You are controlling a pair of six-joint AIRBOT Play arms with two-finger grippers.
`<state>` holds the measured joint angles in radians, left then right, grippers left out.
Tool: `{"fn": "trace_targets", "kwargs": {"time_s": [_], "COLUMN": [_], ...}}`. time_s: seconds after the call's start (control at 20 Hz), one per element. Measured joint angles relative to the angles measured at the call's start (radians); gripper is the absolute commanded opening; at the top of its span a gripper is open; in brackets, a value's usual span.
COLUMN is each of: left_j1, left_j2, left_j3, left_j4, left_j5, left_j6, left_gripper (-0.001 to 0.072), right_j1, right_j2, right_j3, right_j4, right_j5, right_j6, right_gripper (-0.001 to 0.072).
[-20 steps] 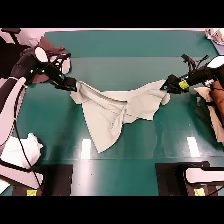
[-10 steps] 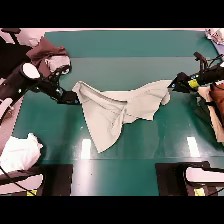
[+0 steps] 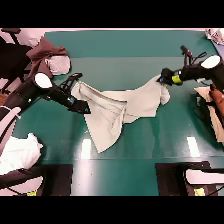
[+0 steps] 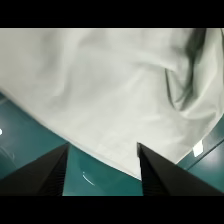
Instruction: Fold the shirts.
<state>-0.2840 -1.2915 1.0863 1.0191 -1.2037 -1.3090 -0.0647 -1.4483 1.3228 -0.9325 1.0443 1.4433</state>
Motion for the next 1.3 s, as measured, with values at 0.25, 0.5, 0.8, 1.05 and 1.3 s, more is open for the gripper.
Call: {"fn": "trace_targets", "kwargs": {"time_s": [0.25, 0.5, 0.8, 1.05, 1.3], "left_j1": [-0.084, -0.166, -0.274, -0.304, -0.312], "left_j2": [0.0, 0.0, 0.001, 0.001, 0.001], "left_j3": [-0.047, -0.091, -0.108, -0.111, -0.111], "left_j4": [0.01, 0.011, 0.017, 0.034, 0.052], "left_j5": [0.034, 0.051, 0.062, 0.078, 0.074], "left_j6": [-0.011, -0.038, -0.082, -0.105, -0.124], "left_gripper": [0.0511, 0.0511, 0.0512, 0.0512, 0.0512], "right_j1": [-0.011, -0.076, -0.211, -0.269, -0.282], "right_j2": [-0.15, -0.323, -0.348, -0.242, -0.187], "right_j3": [0.224, 0.426, 0.484, 0.235, 0.032], "right_j4": [0.014, 0.013, -0.098, -0.14, -0.016], "right_j5": [-0.061, 0.033, 0.307, 0.329, 0.219], "right_j6": [0.109, 0.155, 0.156, 0.076, -0.032], "right_gripper": [0.0028, 0.0614, 0.0613, 0.061, 0.0609]}}
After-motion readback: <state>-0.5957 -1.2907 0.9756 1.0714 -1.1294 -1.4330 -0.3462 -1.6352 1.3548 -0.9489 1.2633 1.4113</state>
